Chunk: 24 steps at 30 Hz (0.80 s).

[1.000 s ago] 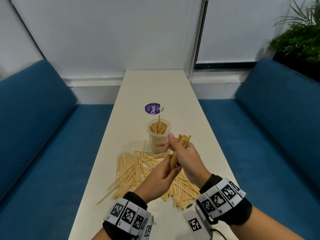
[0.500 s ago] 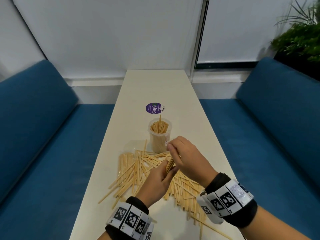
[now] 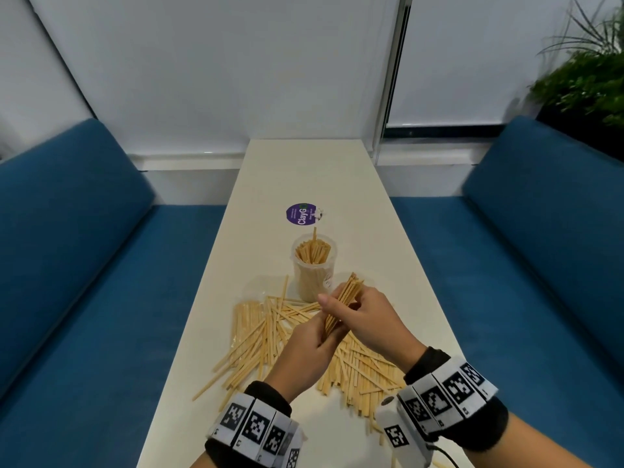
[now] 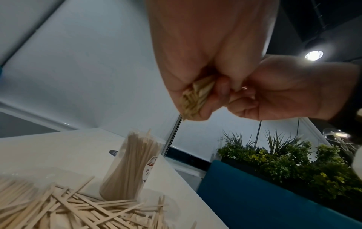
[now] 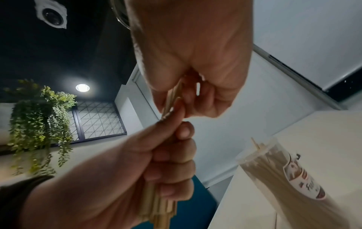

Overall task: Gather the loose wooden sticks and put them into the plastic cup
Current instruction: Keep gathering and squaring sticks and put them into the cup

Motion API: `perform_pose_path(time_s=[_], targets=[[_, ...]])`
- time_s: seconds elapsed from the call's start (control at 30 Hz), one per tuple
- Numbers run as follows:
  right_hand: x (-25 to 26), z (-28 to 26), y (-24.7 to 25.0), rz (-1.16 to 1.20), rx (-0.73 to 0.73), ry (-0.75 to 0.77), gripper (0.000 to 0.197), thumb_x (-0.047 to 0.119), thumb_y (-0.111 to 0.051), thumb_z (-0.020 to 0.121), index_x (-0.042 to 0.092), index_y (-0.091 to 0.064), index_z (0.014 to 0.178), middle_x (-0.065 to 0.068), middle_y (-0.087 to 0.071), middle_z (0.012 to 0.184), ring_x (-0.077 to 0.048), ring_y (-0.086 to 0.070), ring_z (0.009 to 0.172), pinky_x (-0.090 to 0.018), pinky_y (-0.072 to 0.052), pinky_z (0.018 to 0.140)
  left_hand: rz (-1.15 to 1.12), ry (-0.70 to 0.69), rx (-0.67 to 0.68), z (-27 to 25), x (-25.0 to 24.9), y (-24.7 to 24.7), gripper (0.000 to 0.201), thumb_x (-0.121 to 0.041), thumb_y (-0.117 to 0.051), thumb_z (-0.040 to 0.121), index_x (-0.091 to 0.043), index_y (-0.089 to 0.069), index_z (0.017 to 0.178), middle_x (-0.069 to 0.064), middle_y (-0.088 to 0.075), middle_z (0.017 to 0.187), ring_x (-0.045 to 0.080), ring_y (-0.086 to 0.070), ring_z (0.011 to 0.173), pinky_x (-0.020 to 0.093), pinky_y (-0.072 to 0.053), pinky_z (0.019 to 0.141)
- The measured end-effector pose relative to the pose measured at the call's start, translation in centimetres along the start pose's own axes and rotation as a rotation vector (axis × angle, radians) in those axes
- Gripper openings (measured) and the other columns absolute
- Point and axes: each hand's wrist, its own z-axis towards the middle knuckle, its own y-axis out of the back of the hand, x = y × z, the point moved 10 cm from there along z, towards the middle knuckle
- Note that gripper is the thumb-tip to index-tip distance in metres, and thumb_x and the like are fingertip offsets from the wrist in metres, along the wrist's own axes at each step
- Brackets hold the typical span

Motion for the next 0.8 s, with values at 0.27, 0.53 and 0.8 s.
perform_pose_path(time_s=[0.27,0.53,0.8], targets=[[2.3,0.1,2.1,0.052,-0.179,0.154,0.024,0.02,-0.059,0.091,0.02,-0.059,0.067,0.017,-0.055,0.047,0.0,-0.052,0.047,-0.011,-0.039,0.051,-0.44,0.23,0.12,-0.8,3.7,0.1,0.076,-0.077,-0.053,0.063,-0.021,-0.061,0.113,-0.001,-0.071,0.103,0.016,-0.065,0.101,0.026,-0.052,0.09],[1.9,0.8,-0.2,-0.028,-0.12,0.108,0.021,0.024,-0.069,0.084,0.029,-0.057,0.067,0.018,-0.062,0.057,0.0,-0.057,0.052,-0.012,-0.043,0.05,-0.84,0.491,0.014,-1.4,5.3,-1.0,0.057,-0.043,-0.029,0.097,0.004,-0.059,0.108,0.016,-0.06,0.086,0.02,-0.063,0.072,0.027,-0.057,0.076],[1.1,2.3,-1.5,-0.025,0.099,-0.024,0.032,0.037,-0.067,0.083,0.007,-0.06,0.073,-0.001,-0.057,0.05,-0.011,-0.051,0.039,-0.022,-0.042,0.041,-0.608,0.646,-0.156,-1.4,7.6,0.8,0.04,-0.038,-0.034,0.1,-0.007,-0.048,0.078,0.001,-0.038,0.056,0.01,-0.027,0.044,0.021,-0.025,0.046]])
